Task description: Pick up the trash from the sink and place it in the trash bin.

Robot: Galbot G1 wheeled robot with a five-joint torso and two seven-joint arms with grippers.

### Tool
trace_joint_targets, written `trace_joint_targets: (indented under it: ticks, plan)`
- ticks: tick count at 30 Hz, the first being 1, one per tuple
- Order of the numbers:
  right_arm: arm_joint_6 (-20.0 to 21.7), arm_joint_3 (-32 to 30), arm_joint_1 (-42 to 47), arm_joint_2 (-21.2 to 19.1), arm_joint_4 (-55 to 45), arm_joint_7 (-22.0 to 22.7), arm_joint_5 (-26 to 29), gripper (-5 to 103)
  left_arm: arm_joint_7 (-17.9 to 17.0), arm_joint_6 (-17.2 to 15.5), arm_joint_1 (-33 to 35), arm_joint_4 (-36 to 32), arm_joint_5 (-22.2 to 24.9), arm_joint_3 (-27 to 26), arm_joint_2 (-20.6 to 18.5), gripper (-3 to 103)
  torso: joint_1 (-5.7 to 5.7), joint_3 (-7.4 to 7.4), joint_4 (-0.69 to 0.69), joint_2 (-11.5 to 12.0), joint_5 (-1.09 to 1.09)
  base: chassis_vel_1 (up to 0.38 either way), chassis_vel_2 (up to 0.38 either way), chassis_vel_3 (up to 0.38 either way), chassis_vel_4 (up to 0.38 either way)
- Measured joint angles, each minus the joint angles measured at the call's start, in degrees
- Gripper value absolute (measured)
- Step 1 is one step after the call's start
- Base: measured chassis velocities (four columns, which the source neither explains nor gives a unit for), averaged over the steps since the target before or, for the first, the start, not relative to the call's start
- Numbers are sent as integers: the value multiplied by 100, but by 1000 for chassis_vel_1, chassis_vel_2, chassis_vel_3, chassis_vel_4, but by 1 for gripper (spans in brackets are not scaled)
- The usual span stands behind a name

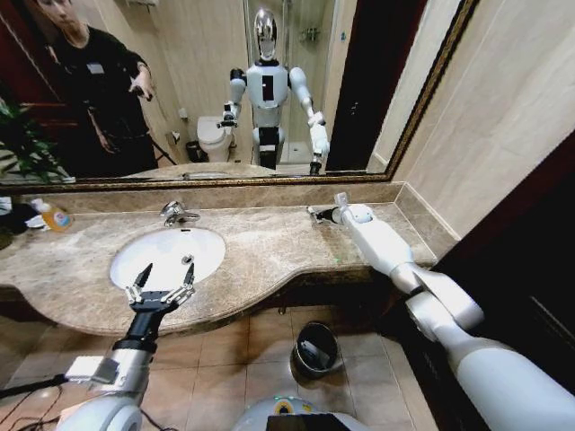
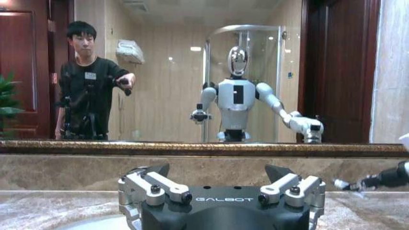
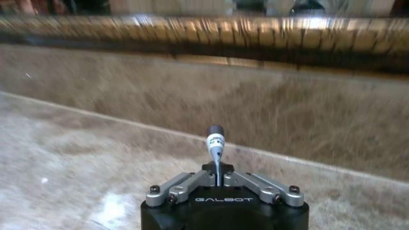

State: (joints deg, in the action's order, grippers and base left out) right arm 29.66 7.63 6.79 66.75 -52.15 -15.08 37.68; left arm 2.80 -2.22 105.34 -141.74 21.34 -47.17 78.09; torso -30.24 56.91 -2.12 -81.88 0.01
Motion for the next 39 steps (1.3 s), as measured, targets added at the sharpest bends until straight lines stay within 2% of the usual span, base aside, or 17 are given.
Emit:
trace_joint_targets:
  ticks: [6, 11, 13, 14, 16, 18, 20, 22, 23, 25, 26, 29, 31, 35, 36, 37, 39]
  plan:
    - [117, -37, 428, -567, -1416, 384, 573, 1, 0, 0, 0, 0, 0, 0, 0, 100, 2, -1, 1, 0, 1, 0, 0, 0, 0]
    - [-15, -373, 1079, -1188, -2650, 795, 959, 1, 1, 0, 0, 0, 0, 0, -1, 100, 1, -1, 0, 0, 1, 0, 0, 0, 0]
    - [-174, -697, 1629, -1486, -3342, 1055, 1239, 1, -1, 0, 0, 0, 0, 0, 0, 100, 2, -2, 1, 0, 0, 0, 0, 0, 0]
    - [-174, -697, 1629, -1486, -3342, 1055, 1239, 1, -1, 0, 0, 0, 0, 0, 0, 100, 2, -2, 1, 0, 0, 0, 0, 0, 0]
    - [-535, -990, 2362, -1906, -4221, 1191, 1412, 1, -1, 0, 0, 0, 0, -1, 0, 100, 2, -2, 4, 0, 2, 0, 0, 0, 0]
    - [-663, -1078, 2559, -1992, -4466, 1192, 1416, 1, 0, 0, 0, 0, 0, 0, 0, 100, 2, -2, 4, -1, -1, 0, 0, 0, 0]
    - [-1026, -1518, 3276, -2119, -5150, 1199, 1264, 1, 0, 0, 0, 0, 0, 0, 0, 100, 3, -2, 1, -1, -2, 0, 0, 0, 0]
    - [-1457, -2134, 4333, -2004, -5801, 1124, 861, 1, -1, 0, 0, 0, 0, 0, 1, 100, 3, -2, 2, -1, -2, 0, 0, 0, 0]
    - [-1457, -2134, 4333, -2004, -5801, 1124, 861, 1, -1, 0, 0, 0, 0, 0, 1, 100, 3, -2, 2, -1, -2, 0, 0, 0, 0]
    - [-2090, -2794, 5365, -1635, -6173, 635, 400, 1, 0, 0, 0, 0, 0, 0, 0, 100, 2, -2, 1, -1, 0, 0, 0, 0, 0]
    - [-2090, -2794, 5365, -1635, -6173, 635, 400, 1, 0, 0, 0, 0, 0, 0, 0, 100, 2, -2, 1, -1, 0, 0, 0, 0, 0]
    - [-3209, -3409, 6721, -854, -6311, 129, -392, 1, -1, 0, 0, 0, 0, 0, 1, 100, 3, -3, 2, -2, 0, 0, 0, 0, 0]
    - [-3406, -3472, 6977, -681, -6308, 108, -535, 1, 0, 0, 0, 0, 0, 0, 0, 100, 3, -2, 3, -2, 1, 0, 0, 0, 0]
    - [-4317, -3617, 7810, -8, -5926, 28, -1197, 1, 0, 0, 0, 0, 0, 0, 1, 100, 3, -2, 0, -2, -2, 0, 0, 0, 0]
    - [-4550, -3611, 7969, 75, -5783, 23, -1320, 1, 0, 0, 0, 0, 0, 0, 0, 100, 2, -2, 1, -2, 0, 0, 0, 0, 0]
    - [-4550, -3611, 7969, 75, -5783, 23, -1320, 1, 0, 0, 0, 0, 0, 0, 0, 100, 2, -2, 1, -2, 0, 0, 0, 0, 0]
    - [-5060, -3563, 8349, 177, -5446, -49, -1498, 1, 0, 0, 0, 0, 0, 0, 0, 100, 1, -2, 1, -2, -2, 0, 0, 0, 0]
